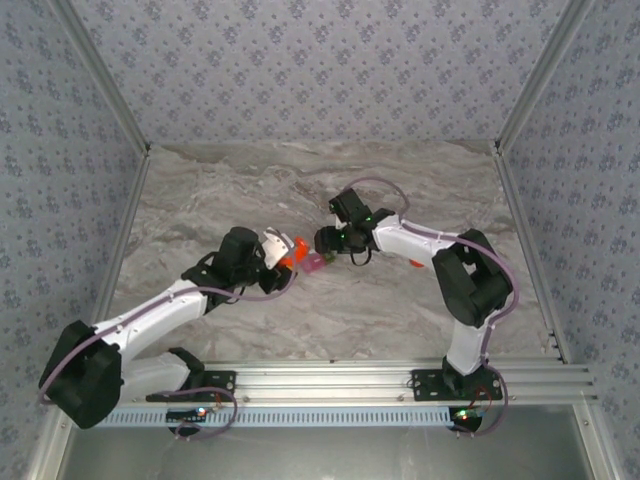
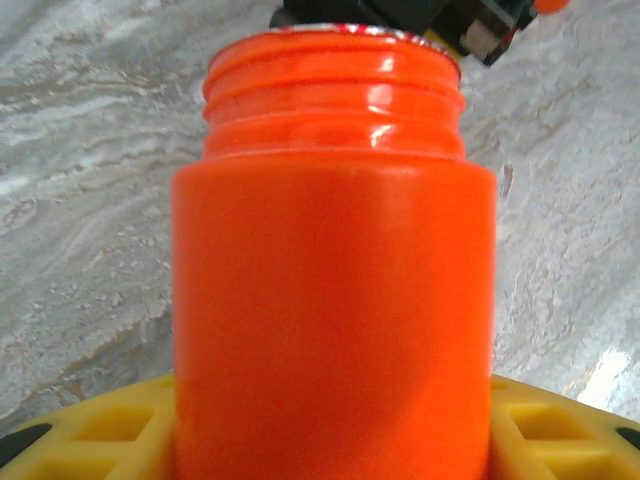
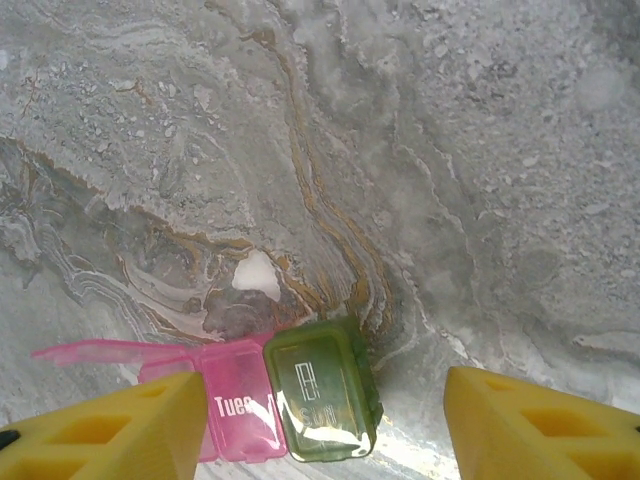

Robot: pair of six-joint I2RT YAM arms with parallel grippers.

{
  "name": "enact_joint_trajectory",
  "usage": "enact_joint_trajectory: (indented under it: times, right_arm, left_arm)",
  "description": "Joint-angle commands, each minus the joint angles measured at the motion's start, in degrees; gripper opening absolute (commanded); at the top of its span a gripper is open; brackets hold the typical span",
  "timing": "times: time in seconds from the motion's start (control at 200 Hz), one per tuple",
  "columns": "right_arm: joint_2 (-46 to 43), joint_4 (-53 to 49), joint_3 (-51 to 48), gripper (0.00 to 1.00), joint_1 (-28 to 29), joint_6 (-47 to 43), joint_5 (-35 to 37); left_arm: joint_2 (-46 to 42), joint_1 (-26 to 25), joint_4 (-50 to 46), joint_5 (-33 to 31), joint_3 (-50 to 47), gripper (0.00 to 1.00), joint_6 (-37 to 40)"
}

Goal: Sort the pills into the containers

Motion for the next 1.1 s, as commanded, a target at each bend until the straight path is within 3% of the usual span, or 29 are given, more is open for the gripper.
enact_joint_trajectory:
  times: [0.0, 0.29, 1.094]
  right_arm:
    - [1.98, -3.80, 2.27, 0.69, 0.82, -2.08, 2.82]
    - [3.84, -8.34, 3.97, 0.73, 1.75, -3.19, 4.96]
    - [3.04, -8.81, 0.69, 0.70, 0.83, -2.22, 8.00]
  left_arm:
    - [-2.29, 0.63, 2.00, 1.34, 2.45, 0.00, -1.25]
    - [-5.00, 1.89, 3.03, 0.99, 1.67, 0.00, -2.80]
    - [-5.42, 2.96, 4.46, 2.26, 0.47, 0.00, -3.31]
